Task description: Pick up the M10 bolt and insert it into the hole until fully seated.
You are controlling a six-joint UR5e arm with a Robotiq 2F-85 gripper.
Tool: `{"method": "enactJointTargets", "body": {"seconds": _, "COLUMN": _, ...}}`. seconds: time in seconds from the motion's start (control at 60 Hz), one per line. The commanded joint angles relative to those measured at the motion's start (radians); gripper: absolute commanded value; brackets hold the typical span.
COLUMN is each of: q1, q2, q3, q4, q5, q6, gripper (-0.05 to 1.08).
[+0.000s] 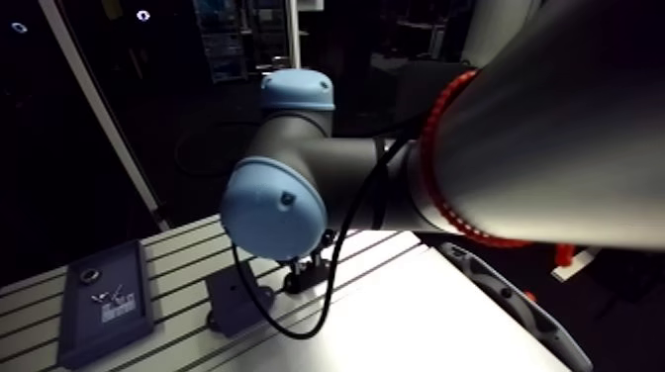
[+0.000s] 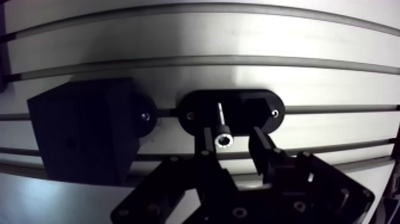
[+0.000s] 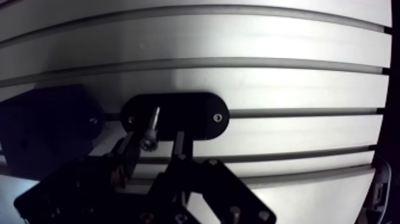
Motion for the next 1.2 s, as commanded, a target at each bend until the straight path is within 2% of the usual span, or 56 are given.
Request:
{"method": "enactJointTargets", "body": {"seconds": 0.017, "q1": 0.0, "q2": -0.001, "q3": 0.001, "q4": 0.0, "q5": 0.0, "q6": 0.0, "gripper": 0.56}}
{"method": "enactJointTargets", "body": {"seconds": 0.467, "q1": 0.001, "q2": -0.007, "q3": 0.01, "q4": 0.0, "q5": 0.0, "q6": 0.0, "gripper": 0.57}}
{"method": "enactJointTargets", "body": {"seconds": 1.2, "q1": 0.002, "q2": -0.009, "q3": 0.008, "q4": 0.004, "q5": 0.0, "q6": 0.001, "gripper": 0.65}}
